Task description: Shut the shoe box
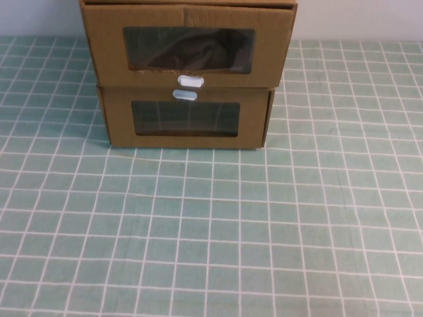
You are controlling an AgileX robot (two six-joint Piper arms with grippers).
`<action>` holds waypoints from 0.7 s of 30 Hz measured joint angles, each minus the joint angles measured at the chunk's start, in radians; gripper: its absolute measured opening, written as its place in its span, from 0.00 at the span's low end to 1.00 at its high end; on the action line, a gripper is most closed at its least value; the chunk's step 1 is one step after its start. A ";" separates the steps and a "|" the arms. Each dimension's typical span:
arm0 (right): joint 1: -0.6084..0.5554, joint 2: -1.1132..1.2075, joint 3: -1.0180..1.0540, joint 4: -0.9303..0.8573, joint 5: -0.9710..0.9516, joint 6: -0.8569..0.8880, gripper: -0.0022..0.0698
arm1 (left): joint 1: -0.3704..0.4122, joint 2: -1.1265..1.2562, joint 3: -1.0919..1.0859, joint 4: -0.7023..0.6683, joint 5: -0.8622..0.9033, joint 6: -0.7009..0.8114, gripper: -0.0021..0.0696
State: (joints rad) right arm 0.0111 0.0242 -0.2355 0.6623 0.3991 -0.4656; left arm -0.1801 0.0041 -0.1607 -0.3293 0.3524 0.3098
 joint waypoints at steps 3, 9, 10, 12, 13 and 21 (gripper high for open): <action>0.000 -0.002 0.000 0.033 0.000 0.000 0.01 | 0.000 0.000 0.007 0.000 0.000 0.000 0.02; 0.000 -0.004 0.000 0.057 0.000 0.000 0.01 | 0.000 0.000 0.008 0.000 0.000 0.000 0.02; 0.000 -0.004 0.000 0.057 0.000 0.000 0.01 | 0.000 0.000 0.008 0.000 0.000 0.000 0.02; 0.000 -0.006 0.000 0.061 0.000 0.000 0.01 | 0.000 0.000 0.008 0.006 0.000 0.000 0.02; 0.000 -0.006 0.000 0.064 0.000 0.000 0.01 | 0.000 0.000 0.013 0.020 -0.004 0.000 0.02; 0.000 -0.007 0.000 0.065 0.000 0.000 0.01 | 0.000 -0.016 0.162 0.124 -0.043 -0.027 0.02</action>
State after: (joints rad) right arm 0.0111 0.0170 -0.2355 0.7272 0.3991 -0.4656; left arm -0.1801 -0.0121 0.0016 -0.2056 0.3095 0.2832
